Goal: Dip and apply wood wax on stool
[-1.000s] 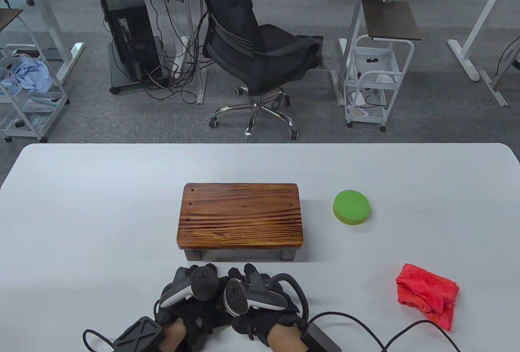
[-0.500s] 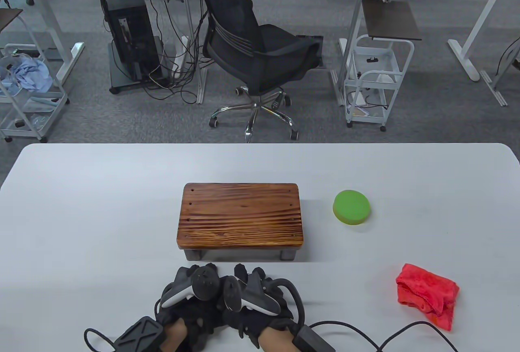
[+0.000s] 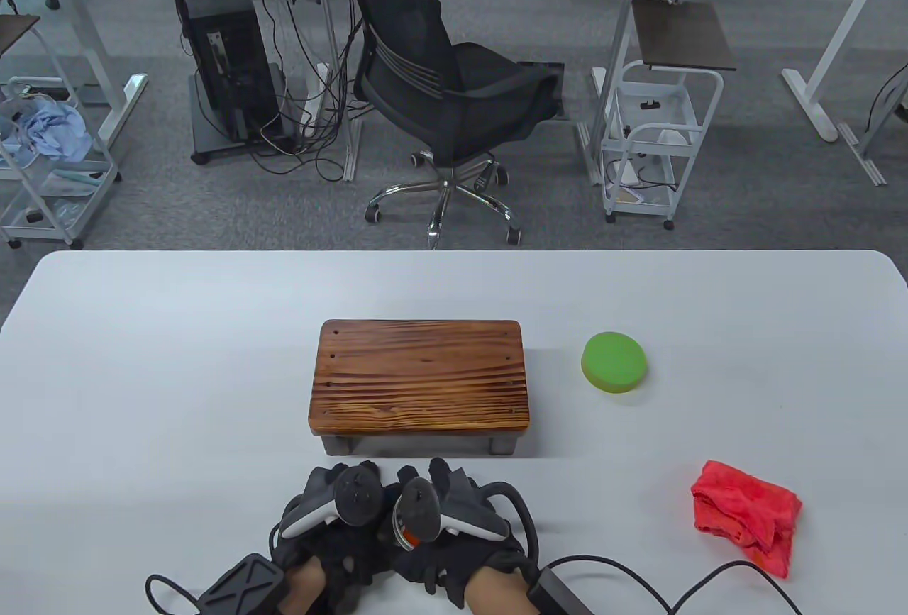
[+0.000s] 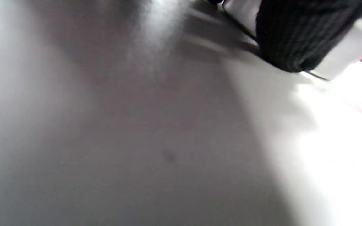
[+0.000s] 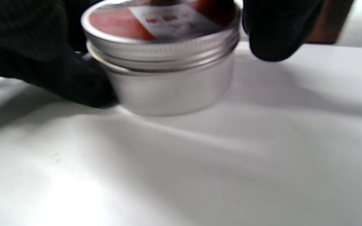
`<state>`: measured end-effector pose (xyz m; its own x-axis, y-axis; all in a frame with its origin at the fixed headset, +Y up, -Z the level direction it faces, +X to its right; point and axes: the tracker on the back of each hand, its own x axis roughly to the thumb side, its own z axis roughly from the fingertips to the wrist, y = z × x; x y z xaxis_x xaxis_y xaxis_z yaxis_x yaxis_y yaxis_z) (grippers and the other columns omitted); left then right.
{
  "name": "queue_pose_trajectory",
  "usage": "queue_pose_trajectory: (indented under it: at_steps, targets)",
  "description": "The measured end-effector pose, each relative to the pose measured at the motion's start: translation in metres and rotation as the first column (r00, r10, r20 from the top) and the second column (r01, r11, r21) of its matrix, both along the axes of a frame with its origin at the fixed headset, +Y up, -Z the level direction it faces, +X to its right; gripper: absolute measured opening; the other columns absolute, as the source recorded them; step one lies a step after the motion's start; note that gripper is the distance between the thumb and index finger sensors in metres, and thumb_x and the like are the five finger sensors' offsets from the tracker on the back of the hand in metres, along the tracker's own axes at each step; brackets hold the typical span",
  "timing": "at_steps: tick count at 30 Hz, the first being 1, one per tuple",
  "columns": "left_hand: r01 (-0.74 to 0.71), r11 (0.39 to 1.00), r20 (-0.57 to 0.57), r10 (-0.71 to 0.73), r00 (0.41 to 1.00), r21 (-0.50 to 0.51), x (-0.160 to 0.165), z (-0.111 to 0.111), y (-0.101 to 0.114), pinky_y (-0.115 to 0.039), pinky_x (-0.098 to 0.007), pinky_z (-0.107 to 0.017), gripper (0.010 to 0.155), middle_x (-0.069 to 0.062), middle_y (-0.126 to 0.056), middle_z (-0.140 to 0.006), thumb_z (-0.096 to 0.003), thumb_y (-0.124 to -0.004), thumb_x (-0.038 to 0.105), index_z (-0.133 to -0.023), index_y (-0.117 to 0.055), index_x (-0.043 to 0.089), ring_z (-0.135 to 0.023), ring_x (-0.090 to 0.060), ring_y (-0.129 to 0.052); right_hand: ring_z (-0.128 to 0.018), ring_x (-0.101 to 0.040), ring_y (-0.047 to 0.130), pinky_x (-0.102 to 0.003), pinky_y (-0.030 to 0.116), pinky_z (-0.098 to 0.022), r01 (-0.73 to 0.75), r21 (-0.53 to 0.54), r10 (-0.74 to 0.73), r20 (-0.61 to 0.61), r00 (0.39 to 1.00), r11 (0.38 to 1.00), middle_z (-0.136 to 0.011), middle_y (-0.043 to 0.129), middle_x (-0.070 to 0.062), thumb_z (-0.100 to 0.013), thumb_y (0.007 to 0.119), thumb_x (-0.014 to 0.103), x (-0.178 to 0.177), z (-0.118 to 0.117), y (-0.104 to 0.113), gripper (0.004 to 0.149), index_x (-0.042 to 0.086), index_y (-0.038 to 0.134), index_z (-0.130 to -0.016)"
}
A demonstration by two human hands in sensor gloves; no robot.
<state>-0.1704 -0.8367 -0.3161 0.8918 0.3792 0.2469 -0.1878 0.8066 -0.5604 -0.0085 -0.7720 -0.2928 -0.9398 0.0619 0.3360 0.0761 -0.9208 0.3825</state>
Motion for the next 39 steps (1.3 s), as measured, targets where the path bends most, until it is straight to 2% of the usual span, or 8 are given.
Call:
queue_pose_trajectory:
  at_steps: [3,7,18,22,25,28,33,39]
  targets:
    - [0.001,1.000,0.001,-0.001,1.000,0.000,0.000,0.000,0.000,-0.010,-0.084,-0.057,0.076,-0.022,0.006,-0.115,-0.0542,-0.078,0.060,-0.107,-0.028,0.039,-0.094,-0.059,0.008,-0.086,-0.050,0.076,-0.046,0.086,-0.055,-0.025,0.018,0.023,0.075,0.997,1.000,-0.110,0.041,-0.018,-0.049,0.074,0.076,-0.003,0.000,-0.003,0.096,0.019,0.028,-0.110]
    - [0.000,1.000,0.001,0.000,1.000,0.000,0.000,0.000,0.000,-0.010,-0.084,-0.057,0.074,-0.022,0.005,-0.115,-0.0541,-0.078,0.060,-0.107,-0.029,0.039,-0.094,-0.059,0.008,-0.080,-0.051,0.079,-0.042,0.086,-0.054,-0.034,0.036,0.032,0.050,0.998,0.999,-0.107,0.042,-0.020,-0.049,0.075,0.072,-0.008,-0.003,-0.005,0.092,0.018,0.031,-0.110]
    - [-0.008,1.000,0.004,0.008,1.000,-0.007,0.001,-0.001,0.000,-0.009,-0.083,-0.057,0.071,-0.021,0.006,-0.115,-0.0557,-0.076,0.059,-0.107,-0.030,0.041,-0.094,-0.059,0.009,-0.097,-0.052,0.054,-0.051,0.074,-0.066,0.110,-0.092,-0.115,-0.056,0.992,0.990,-0.113,0.033,-0.010,-0.045,0.091,0.059,0.003,-0.013,-0.005,0.094,0.025,0.033,-0.111]
    - [-0.003,1.000,0.005,0.003,1.000,-0.005,0.000,0.000,0.000,-0.009,-0.083,-0.057,0.072,-0.021,0.006,-0.115,-0.0560,-0.075,0.060,-0.107,-0.029,0.040,-0.094,-0.059,0.009,-0.099,-0.052,0.054,-0.050,0.075,-0.067,0.115,-0.093,-0.116,0.003,0.993,0.989,-0.113,0.030,-0.016,-0.046,0.085,0.072,0.007,-0.008,-0.005,0.101,0.020,0.027,-0.111]
    - [-0.001,1.000,0.005,0.001,1.000,-0.005,0.000,0.000,0.000,-0.009,-0.084,-0.057,0.073,-0.022,0.006,-0.115,-0.0555,-0.076,0.060,-0.107,-0.028,0.040,-0.094,-0.059,0.009,-0.091,-0.051,0.071,-0.046,0.084,-0.060,0.021,-0.046,-0.018,0.075,0.997,0.999,-0.112,0.036,-0.019,-0.049,0.072,0.078,0.005,-0.006,-0.005,0.102,0.018,0.018,-0.111]
    - [0.003,1.000,0.007,-0.003,1.000,-0.003,0.001,0.000,0.000,-0.009,-0.084,-0.057,0.074,-0.022,0.007,-0.114,-0.0550,-0.076,0.061,-0.107,-0.028,0.041,-0.094,-0.059,0.009,-0.079,-0.049,0.081,-0.041,0.088,-0.053,-0.008,-0.048,0.013,0.099,0.995,0.999,-0.108,0.039,-0.020,-0.049,0.070,0.079,0.000,-0.007,-0.008,0.101,0.017,0.019,-0.109]
    - [0.000,1.000,0.005,0.000,1.000,-0.001,0.002,0.000,0.000,-0.009,-0.084,-0.057,0.073,-0.022,0.006,-0.115,-0.0543,-0.077,0.061,-0.107,-0.029,0.041,-0.094,-0.059,0.009,-0.076,-0.052,0.081,-0.041,0.086,-0.051,0.000,-0.038,0.003,0.074,0.997,0.999,-0.107,0.040,-0.021,-0.047,0.074,0.075,-0.003,-0.010,-0.010,0.098,0.018,0.026,-0.110]
    - [-0.006,1.000,0.003,0.006,1.000,-0.003,0.002,0.000,0.000,-0.009,-0.084,-0.057,0.073,-0.021,0.006,-0.115,-0.0545,-0.077,0.060,-0.107,-0.030,0.041,-0.095,-0.059,0.009,-0.086,-0.059,0.069,-0.046,0.082,-0.057,0.070,-0.101,-0.070,0.001,0.998,0.992,-0.111,0.034,-0.014,-0.045,0.085,0.067,0.000,-0.016,-0.009,0.097,0.023,0.029,-0.111]
